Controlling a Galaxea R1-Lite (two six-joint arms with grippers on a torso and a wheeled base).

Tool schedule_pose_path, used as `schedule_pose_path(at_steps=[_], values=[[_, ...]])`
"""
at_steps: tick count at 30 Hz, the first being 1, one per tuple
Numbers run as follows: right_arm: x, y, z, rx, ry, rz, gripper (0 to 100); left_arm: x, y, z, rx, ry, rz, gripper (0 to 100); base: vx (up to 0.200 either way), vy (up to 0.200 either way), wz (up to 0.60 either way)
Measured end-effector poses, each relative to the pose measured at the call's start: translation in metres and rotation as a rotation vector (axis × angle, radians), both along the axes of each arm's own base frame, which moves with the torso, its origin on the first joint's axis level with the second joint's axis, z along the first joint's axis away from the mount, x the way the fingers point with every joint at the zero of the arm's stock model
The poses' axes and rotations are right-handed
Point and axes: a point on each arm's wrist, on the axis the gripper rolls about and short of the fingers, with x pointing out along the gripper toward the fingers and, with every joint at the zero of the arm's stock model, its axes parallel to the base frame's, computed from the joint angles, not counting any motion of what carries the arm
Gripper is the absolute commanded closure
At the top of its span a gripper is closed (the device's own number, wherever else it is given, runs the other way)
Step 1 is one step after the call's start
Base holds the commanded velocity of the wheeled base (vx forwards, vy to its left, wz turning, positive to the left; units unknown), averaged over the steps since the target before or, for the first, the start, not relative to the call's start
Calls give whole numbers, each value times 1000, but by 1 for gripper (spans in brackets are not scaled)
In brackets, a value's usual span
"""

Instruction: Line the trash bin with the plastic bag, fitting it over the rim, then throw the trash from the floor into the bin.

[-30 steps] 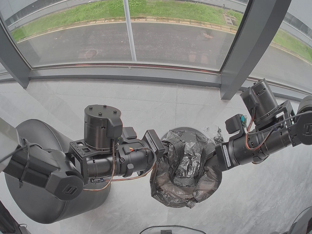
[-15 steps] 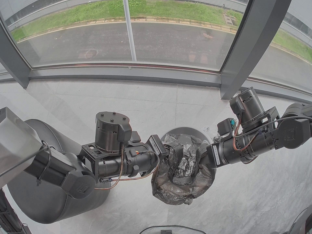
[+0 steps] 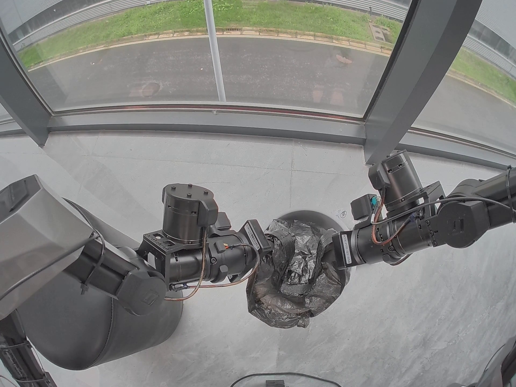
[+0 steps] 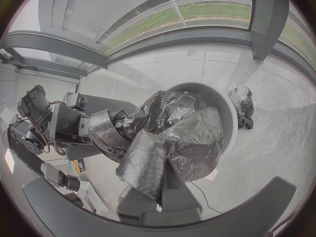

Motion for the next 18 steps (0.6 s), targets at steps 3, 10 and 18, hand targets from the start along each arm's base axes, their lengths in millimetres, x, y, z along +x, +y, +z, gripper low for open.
schedule_pose_path(at_steps=[3,10,18], values=[[6,-1,-4,-3,-12,-3,100,5,-1,-3,-7,-17,-7,100,0,0,0],[19,-5,-14,-2,-22,-28,100,16,0,-9,-14,-31,-5,100,0,0,0],[27,-8,-24,-5,-15,-48,100,25,5,-13,-15,-37,17,100,0,0,0]])
